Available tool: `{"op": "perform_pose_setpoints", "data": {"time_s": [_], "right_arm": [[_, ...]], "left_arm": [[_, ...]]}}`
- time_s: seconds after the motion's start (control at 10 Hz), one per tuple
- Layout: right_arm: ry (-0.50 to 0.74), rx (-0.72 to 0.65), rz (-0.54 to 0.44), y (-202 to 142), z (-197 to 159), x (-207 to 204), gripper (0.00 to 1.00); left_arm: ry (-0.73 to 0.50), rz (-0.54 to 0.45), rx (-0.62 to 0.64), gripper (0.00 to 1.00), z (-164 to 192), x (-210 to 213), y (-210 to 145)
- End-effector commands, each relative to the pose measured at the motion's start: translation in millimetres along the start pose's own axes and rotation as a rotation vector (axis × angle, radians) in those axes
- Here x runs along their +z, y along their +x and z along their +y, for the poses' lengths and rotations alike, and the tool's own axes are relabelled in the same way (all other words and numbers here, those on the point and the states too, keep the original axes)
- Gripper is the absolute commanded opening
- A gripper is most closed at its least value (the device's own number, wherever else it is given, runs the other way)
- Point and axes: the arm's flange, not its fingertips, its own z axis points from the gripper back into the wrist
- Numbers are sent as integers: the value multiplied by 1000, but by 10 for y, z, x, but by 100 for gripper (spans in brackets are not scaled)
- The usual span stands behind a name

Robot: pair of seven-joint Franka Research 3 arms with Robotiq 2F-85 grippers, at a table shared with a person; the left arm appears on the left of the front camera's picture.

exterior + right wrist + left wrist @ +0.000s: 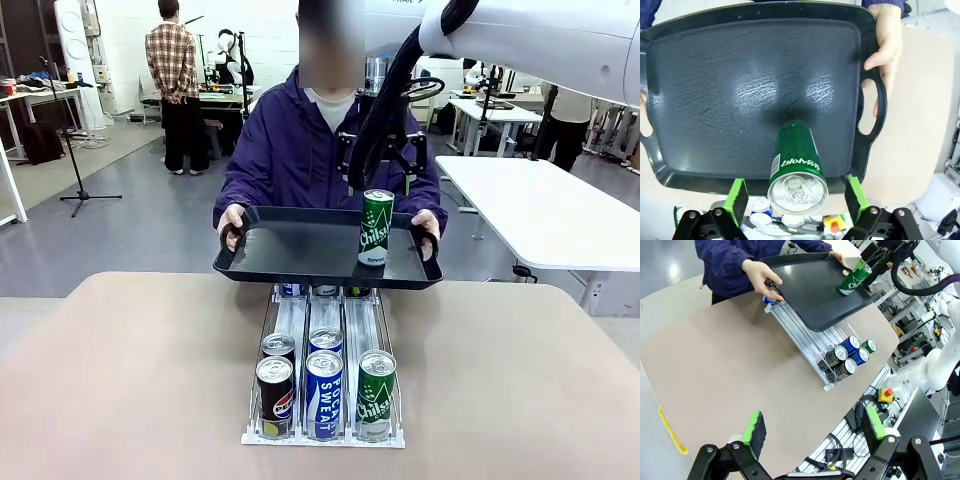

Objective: Retrieve and hand over the desired beverage to the person.
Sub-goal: Place the picked can on the Handle tray extended by the person.

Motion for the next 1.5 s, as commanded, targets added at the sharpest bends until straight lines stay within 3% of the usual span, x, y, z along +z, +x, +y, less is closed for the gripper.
{"op": "perform_pose_setpoints", "data": {"time_s": [0.0,0.2,0.4,0.6,0.8,1.0,1.1,1.4], "right_arm": [[-24,18,-10,91,35,98,100],[5,39,-57,-88,-106,312,100],[54,54,-157,-511,-494,687,100],[110,67,-171,-896,-898,800,100],[196,186,-212,-1392,-1332,754,100],[242,291,-267,-1845,-1512,633,100],[245,280,-304,-2011,-1547,589,100],[261,226,-281,-2093,-1587,466,100]], "left_arm": [[-13,-6,-17,100,7,23,-4],[-13,-6,-17,100,7,23,-4],[-13,-6,-17,100,7,23,-4],[-13,-6,-17,100,7,23,-4],[-13,-6,-17,100,7,23,-4],[-13,-6,-17,100,7,23,-4],[-13,-6,-17,100,7,23,-4],[-13,-6,-17,100,7,23,-4]]}}
